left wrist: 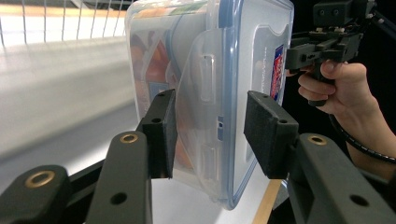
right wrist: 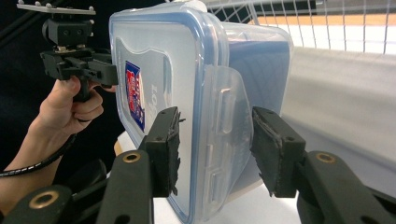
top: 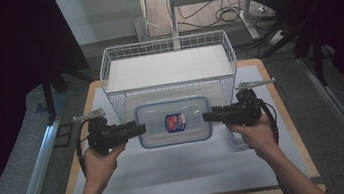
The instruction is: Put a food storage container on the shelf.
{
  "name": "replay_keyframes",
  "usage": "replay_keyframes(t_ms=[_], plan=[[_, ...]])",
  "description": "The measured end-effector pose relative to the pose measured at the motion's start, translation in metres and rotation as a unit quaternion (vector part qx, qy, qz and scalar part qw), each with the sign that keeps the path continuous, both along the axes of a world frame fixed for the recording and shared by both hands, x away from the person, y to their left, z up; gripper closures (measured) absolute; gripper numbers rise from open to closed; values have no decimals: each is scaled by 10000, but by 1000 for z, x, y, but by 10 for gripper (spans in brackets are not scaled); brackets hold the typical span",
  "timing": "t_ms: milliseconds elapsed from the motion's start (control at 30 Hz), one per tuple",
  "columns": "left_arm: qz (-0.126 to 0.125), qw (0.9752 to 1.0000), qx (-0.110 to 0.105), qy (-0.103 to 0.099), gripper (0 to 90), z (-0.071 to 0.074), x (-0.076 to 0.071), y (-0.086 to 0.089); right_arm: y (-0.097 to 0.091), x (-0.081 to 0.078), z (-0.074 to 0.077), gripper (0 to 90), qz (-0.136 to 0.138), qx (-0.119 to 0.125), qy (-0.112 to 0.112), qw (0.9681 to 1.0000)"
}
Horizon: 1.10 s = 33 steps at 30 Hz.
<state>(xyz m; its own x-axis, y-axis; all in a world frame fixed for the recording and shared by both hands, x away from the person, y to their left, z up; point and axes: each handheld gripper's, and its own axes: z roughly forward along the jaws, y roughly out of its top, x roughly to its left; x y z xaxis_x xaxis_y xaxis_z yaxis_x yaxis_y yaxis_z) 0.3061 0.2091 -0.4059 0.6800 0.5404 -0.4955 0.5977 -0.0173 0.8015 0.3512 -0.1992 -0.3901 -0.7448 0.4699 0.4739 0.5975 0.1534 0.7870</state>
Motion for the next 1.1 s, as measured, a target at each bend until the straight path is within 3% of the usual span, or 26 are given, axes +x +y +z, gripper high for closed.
replay_keyframes(t_ms=[500,767,1100], plan=[[41,10000,-36,-73,550,55,49,3,3,41,49,533,-201,209,-161,9995],[85,9999,-135,20,550,69,80,2,3,71,72,530,-389,290,-140,9987],[267,9992,-233,168,541,78,108,6,10,97,81,529,-525,285,-67,9982]])
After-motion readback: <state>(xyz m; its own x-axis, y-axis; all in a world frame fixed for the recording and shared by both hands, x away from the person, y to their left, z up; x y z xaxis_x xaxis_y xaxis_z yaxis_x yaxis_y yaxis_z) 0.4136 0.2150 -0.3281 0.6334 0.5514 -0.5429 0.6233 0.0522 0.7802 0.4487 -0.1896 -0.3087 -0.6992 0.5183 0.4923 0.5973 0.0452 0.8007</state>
